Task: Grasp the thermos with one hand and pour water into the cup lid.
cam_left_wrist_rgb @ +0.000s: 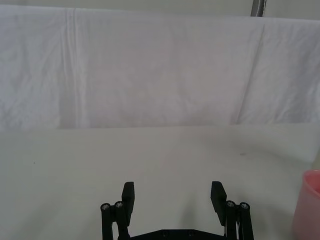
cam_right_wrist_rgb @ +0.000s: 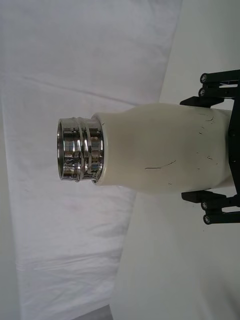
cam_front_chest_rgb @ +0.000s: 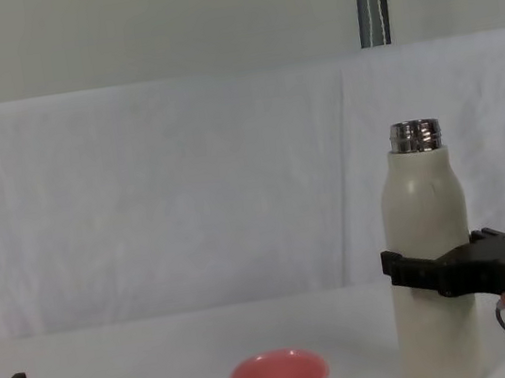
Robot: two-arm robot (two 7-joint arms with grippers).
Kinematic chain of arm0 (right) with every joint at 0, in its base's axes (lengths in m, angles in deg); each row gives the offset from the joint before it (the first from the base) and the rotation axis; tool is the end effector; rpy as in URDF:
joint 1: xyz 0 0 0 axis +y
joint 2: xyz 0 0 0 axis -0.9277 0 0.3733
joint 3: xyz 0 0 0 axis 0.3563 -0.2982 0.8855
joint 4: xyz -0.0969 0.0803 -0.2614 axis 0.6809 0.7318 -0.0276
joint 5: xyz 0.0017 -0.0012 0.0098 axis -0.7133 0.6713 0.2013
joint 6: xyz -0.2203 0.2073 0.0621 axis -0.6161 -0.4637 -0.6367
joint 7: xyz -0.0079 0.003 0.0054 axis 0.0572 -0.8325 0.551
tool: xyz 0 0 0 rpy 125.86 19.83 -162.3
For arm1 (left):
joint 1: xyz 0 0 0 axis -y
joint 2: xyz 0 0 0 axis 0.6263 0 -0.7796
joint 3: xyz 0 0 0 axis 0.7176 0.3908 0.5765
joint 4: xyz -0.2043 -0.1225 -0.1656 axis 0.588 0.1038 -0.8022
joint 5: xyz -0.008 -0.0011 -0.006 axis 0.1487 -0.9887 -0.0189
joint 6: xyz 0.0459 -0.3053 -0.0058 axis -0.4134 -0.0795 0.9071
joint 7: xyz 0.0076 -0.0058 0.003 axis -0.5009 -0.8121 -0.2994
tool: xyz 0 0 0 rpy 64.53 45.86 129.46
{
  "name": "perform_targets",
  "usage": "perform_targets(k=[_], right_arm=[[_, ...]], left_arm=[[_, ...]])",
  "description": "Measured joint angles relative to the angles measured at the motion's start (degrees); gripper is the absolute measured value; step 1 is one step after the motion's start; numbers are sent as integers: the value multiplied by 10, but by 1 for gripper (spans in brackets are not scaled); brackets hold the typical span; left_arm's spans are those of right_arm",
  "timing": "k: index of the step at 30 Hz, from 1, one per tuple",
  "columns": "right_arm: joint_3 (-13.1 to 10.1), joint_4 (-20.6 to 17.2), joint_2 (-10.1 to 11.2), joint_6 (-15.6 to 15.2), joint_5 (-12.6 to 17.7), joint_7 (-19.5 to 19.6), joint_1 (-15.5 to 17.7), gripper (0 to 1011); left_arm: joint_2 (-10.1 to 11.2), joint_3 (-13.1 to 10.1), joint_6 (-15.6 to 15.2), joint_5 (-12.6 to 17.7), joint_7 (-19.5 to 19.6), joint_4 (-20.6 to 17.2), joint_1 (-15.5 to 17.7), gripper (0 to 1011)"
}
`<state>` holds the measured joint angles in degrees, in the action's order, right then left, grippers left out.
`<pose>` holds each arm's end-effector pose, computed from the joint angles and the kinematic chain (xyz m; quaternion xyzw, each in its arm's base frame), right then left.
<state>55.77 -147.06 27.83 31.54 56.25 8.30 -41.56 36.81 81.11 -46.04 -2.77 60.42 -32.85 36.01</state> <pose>0.4177 0.0123 -0.2765 0.0068 -0.0176 -0.5058 0.8624 0.2530 0.0374 -0.2852 -0.0174 0.0064 0.6616 0.7496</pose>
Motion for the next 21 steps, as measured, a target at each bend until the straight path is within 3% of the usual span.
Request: perform_targets(k=[21], right_arm=[[-2, -4, 3, 0, 1, 0, 5, 1000]], left_arm=[[0, 0, 0, 0, 0, 0, 0, 1001]])
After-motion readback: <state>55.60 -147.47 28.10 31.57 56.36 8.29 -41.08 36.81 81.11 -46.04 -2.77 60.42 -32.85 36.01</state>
